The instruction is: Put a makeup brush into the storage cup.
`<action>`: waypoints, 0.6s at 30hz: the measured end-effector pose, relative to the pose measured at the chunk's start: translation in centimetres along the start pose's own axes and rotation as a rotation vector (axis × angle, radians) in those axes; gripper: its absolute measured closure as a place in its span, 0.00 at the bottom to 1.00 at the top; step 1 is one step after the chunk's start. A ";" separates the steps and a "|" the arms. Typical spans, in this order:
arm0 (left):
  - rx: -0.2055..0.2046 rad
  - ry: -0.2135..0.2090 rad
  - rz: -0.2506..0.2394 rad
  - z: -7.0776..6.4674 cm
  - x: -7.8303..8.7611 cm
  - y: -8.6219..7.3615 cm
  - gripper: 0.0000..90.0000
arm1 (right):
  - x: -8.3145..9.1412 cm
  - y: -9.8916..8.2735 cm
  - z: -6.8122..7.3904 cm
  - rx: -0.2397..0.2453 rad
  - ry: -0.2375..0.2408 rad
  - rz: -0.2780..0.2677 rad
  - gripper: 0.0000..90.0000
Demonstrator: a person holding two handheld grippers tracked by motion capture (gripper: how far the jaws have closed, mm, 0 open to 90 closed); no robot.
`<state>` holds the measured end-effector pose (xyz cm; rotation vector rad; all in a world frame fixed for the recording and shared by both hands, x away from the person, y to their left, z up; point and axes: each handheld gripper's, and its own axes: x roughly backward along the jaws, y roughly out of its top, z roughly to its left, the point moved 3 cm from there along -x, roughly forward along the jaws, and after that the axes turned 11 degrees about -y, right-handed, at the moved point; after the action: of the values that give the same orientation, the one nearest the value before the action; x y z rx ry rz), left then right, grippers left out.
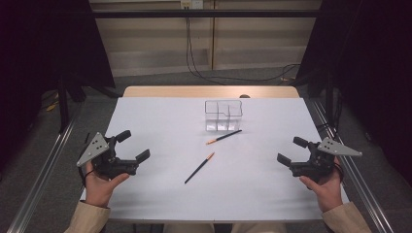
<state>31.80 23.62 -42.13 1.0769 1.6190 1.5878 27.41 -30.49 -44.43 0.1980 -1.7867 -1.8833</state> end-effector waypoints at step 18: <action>0.012 -0.019 -0.014 -0.1 -0.8 0.3 0.00 | -0.3 0.2 0.4 0.031 0.020 -0.009 0.00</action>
<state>32.11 22.90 -41.95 1.0809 1.6225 1.5563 27.55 -29.99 -44.25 0.2353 -1.8057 -1.8541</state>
